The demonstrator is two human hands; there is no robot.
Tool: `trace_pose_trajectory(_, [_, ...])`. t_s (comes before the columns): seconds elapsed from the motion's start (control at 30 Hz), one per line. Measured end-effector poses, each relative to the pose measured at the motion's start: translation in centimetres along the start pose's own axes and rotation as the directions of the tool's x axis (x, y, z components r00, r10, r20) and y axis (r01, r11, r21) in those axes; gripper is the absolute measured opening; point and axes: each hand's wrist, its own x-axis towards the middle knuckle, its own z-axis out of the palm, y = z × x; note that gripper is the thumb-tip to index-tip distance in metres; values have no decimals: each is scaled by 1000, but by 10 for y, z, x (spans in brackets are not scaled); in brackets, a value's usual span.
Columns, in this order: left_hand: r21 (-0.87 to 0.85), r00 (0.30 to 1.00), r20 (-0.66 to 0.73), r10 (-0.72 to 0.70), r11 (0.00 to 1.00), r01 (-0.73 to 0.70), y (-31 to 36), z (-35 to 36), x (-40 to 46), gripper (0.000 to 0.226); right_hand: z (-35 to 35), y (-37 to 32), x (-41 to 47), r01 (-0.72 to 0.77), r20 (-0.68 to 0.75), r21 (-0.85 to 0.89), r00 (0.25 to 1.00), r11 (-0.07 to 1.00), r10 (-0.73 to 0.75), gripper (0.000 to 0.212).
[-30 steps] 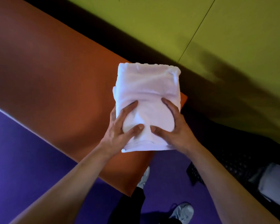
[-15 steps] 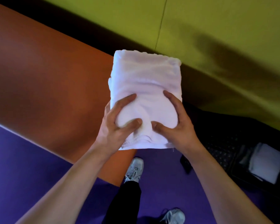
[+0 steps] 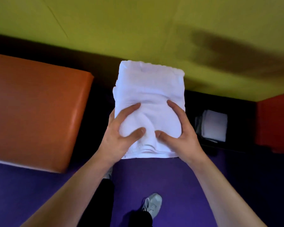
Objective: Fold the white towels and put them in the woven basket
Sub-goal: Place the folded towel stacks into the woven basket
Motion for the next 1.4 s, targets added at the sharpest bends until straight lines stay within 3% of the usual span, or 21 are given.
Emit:
trace_pose_trajectory(0.27, [-35, 982, 184, -47, 998, 54, 21, 145, -33, 60, -129, 47, -82, -126, -169, 4, 978, 992, 125, 83])
trace_pose_trajectory(0.6, [14, 928, 354, -113, 993, 116, -4, 260, 8, 59, -217, 130, -77, -270, -284, 2, 923, 963, 259, 83])
trace_pose_trajectory(1.07, [112, 925, 326, -195, 980, 167, -147, 411, 135, 58, -307, 339, 60, -240, -221, 25, 945, 970, 239, 80])
trace_pose_trajectory(1.4, [163, 940, 232, -250, 963, 216, -226, 442, 169, 58, -300, 439, 114, -243, -155, 69, 955, 968, 251, 81])
